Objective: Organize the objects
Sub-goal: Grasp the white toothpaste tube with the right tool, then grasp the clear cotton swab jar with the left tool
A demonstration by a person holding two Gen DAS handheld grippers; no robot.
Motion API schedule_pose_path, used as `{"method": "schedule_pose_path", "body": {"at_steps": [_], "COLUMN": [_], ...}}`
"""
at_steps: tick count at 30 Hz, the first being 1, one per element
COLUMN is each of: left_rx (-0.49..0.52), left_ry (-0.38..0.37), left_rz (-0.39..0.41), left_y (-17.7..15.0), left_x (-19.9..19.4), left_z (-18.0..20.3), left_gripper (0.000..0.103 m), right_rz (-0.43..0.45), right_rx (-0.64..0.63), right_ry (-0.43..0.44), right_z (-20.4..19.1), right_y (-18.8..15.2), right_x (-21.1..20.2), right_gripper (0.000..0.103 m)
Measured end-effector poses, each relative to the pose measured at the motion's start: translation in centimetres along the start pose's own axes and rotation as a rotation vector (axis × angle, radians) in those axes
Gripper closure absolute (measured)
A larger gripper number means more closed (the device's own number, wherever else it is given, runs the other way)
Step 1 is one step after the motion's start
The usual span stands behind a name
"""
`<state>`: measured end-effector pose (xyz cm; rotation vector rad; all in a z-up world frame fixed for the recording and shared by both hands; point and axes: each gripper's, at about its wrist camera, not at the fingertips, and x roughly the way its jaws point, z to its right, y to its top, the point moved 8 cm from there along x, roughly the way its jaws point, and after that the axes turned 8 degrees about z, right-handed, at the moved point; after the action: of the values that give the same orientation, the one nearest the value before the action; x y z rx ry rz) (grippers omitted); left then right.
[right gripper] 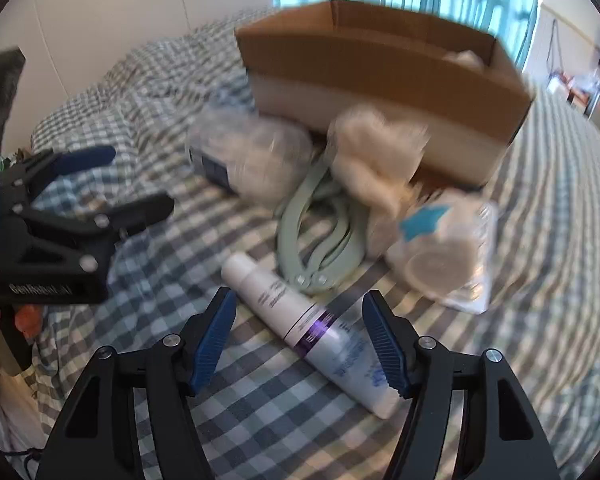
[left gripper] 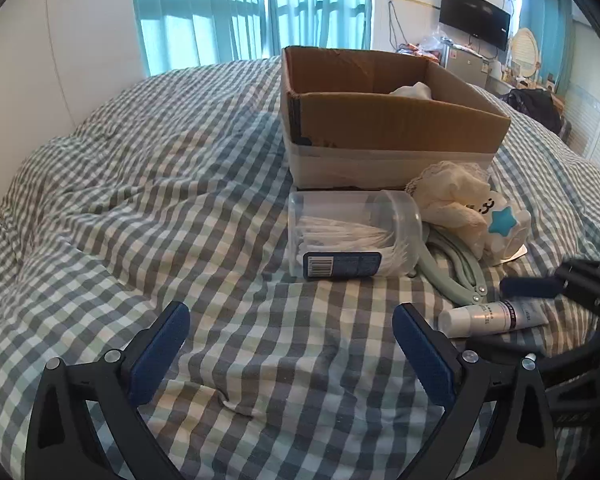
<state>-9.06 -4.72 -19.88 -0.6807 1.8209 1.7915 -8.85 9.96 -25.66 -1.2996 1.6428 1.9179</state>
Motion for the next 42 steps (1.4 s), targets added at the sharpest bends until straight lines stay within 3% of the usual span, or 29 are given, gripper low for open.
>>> {"method": "schedule_pose_path", "body": {"at_steps": [3,5,11,18,27,35,42], "left_rx": [-0.01,-0.013,-0.01,-0.014,-0.035,-0.013,0.005], "left_ry": [-0.003,-0.004,-0.005,-0.012,-0.067,-0.088,-0.055], "left_rz": [-0.011,-0.015,-0.011,-0.006,-0.009,0.0,-0.038], "left_y": [-0.3,-0.4,-0.3,-0.1,1.5,4.0,4.3], "left_x": [0.1,0.1,-0.3,-0.9,0.2,3.5,7.3], "left_z": [-0.2,-0.1,0.0,0.1,1.6,3.7,4.1], "left_gripper": [0.0,0.0,0.0,0.0,0.0,0.0,0.0], "right_rz": [-0.034,-0.035,0.004,0.08,0.202,0.237,0.218], "right_rx": [-0.022,-0.017,0.024,0.048,0.096,0.136,0.197], "right_ry": [-0.017,-0.013,-0.015,-0.051,-0.135,-0.203,-0.193], "right_z": [-0.4,-0.7,-1.7,-1.4,2.2,6.0,8.6], "right_y": [-0.8,-0.9,-1.3,-0.6,3.4,5.8,4.9], "right_x": [0.5,0.1,-1.7,-4.9,-9.0,-8.8,-7.6], "right_gripper": [0.044,0.058,0.087,0.088,0.088,0.088,0.087]}}
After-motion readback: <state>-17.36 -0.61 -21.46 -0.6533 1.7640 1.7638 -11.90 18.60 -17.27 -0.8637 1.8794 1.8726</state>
